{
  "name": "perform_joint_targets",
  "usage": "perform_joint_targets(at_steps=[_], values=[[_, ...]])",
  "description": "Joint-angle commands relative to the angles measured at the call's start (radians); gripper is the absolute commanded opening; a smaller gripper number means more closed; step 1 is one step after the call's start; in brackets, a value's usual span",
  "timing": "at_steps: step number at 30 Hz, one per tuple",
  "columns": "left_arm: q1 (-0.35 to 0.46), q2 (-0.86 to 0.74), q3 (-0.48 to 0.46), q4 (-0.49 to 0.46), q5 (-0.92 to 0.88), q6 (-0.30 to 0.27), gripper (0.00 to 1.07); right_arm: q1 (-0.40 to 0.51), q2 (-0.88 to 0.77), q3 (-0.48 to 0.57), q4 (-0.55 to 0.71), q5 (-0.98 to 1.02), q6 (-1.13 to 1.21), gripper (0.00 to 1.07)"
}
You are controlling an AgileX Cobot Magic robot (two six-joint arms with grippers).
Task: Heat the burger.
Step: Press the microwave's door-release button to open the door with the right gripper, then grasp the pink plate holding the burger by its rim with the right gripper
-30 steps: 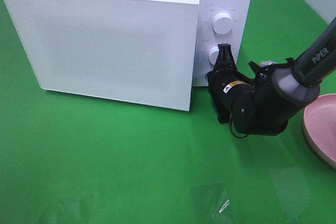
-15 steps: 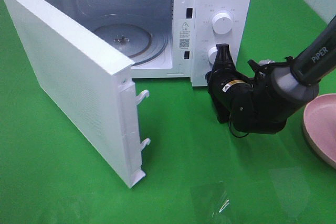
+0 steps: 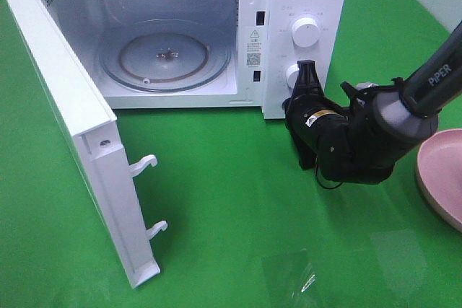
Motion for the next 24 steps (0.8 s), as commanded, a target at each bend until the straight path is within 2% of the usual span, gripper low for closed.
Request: perform_joint_targets(at_steps=[1,5,9,12,15,18,24], values=[[0.0,-0.022,0.003,-0.005,0.0,-0.005,1.0,-0.046,-0.023,-0.072,-0.022,-0.342,-0.003,0.0],[0.0,-0.022,0.003,-0.005,0.0,-0.005,1.0,-0.046,-0.059,-0.037,-0.029,-0.241,0.017,0.0],[0.0,-0.022,0.003,-0.005,0.0,-0.005,1.0,-0.046,-0.141,0.042,-0.087,0.027,0.054,0.0],[0.0,-0.022,0.003,-0.005,0.0,-0.005,1.0,-0.046,-0.17,0.069,-0.111,0.101,0.05,0.0],[0.0,-0.022,0.003,-0.005,0.0,-0.005,1.0,-0.046,-0.235,0.122,-0.187,0.229,0.042,0.0],[0.0,-0.022,0.003,-0.005,0.0,-0.005,1.0,-0.046,-0.253,0.134,-0.205,0.264,0.034,0.0],[0.0,-0.022,0.003,-0.005,0.0,-0.005,1.0,-0.046,-0.392,0.18,-0.36,0.533,-0.127,0.0]])
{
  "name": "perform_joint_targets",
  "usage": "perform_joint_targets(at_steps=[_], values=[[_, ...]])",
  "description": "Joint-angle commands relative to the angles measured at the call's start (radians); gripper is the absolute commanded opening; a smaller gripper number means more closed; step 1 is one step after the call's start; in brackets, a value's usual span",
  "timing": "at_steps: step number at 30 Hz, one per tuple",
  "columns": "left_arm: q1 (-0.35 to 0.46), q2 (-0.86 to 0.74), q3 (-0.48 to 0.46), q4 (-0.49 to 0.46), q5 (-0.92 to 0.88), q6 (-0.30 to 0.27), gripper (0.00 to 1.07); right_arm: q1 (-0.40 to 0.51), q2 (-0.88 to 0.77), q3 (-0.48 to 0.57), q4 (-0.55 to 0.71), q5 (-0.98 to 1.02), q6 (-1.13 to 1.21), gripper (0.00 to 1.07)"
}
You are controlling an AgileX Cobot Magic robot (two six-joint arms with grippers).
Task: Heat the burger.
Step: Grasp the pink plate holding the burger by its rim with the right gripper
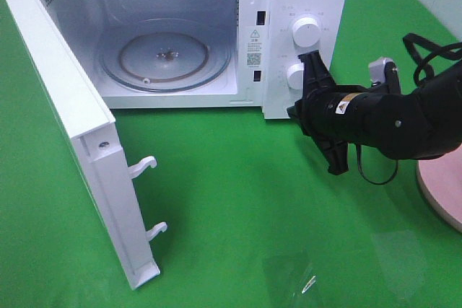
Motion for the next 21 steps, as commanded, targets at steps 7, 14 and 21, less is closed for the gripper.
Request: perform_joint_targets(at_steps=[7,14,21], values=[[0.0,-0.022,0.003,-0.005,0.0,-0.004,1.0,-0.009,-0.169,0.01,-0.181,0.32,-0.359,0.02],[0.0,-0.022,0.003,-0.005,0.0,-0.004,1.0,-0.009,-0.307,0.01,-0.198,0.63,-0.766,0.03],[0.0,-0.022,0.003,-0.005,0.0,-0.004,1.0,-0.009,-0.452,-0.038,-0.214,0.976,-1.056,0.06]])
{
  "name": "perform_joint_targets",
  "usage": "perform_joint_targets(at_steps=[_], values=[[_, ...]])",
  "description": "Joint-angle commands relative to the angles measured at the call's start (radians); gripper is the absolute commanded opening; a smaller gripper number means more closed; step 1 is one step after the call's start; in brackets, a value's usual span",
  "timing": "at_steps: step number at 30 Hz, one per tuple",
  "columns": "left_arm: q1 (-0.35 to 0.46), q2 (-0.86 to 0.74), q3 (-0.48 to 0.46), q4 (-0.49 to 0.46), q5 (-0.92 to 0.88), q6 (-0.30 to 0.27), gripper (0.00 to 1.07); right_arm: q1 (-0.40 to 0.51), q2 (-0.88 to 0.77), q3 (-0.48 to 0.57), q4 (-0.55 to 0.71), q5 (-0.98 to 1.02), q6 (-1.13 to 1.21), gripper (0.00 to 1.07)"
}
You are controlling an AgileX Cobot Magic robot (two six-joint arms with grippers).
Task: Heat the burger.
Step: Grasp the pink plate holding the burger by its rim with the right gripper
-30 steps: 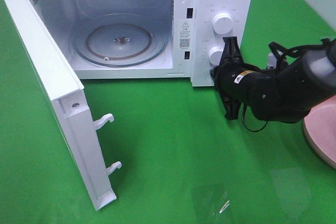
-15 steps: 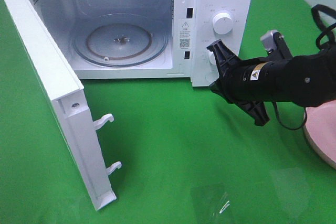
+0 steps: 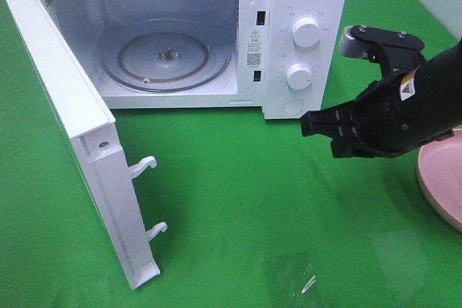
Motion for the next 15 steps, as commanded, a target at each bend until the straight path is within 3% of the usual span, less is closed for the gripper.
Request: perform_joint_targets(at_steps=[1,5,15], values=[[0.0,-0.022,0.003,-0.005,0.0,-0.004,1.0,-0.006,-0.043,-0.026,-0.017,0.113,-0.089,0.06],[0.0,-0.022,0.003,-0.005,0.0,-0.004,1.0,-0.006,-0.101,-0.09,-0.024,0.289,-0.197,0.08],[0.0,-0.022,0.003,-0.005,0.0,-0.004,1.0,-0.006,-0.144,-0.197,-0.074,0.498,-0.202,0.1]])
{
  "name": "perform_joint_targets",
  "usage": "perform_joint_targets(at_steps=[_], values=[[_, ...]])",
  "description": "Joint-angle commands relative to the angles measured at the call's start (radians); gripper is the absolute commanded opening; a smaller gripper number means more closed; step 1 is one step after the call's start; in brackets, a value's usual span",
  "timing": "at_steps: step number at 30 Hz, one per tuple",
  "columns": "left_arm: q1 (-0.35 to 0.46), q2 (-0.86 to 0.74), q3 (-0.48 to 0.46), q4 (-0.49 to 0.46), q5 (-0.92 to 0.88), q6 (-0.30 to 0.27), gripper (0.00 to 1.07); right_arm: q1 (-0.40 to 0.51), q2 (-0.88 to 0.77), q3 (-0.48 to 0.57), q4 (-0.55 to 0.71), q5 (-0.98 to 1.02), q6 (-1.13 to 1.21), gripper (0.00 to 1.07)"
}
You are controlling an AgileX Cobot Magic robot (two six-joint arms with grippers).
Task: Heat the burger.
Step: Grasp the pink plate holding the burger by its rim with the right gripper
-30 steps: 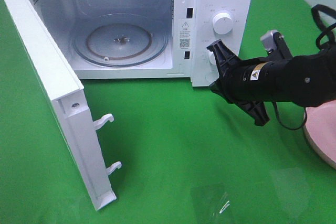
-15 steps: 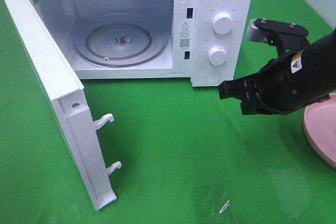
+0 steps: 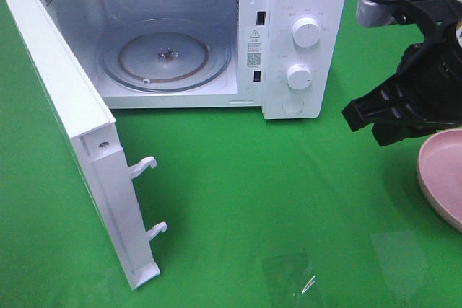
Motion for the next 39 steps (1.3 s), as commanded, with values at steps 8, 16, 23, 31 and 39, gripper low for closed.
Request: perform_joint_targets(at_steps=[8,16,23,31,39], values=[[0.0,-0.022,0.003,-0.005,0.0,-0.004,1.0,-0.088,-0.014,-0.111,-0.022,0.212,-0.016,0.13],[0.0,-0.022,0.003,-0.005,0.0,-0.004,1.0,-0.262,-0.014,-0.112,-0.021,0.289,-0.094,0.15],[0.0,-0.022,0.003,-0.005,0.0,-0.004,1.0,-0.379,-0.014,-0.112,-0.041,0.307,-0.145,0.17],[0.0,-0.022,0.003,-0.005,0.0,-0.004,1.0,-0.43,-0.013,-0.112,-0.041,0.305,-0.17,0.19],[0.0,-0.022,0.003,-0.005,0.0,-0.004,1.0,-0.43,-0.013,-0.111,-0.032,0.277,-0.2,0.43]])
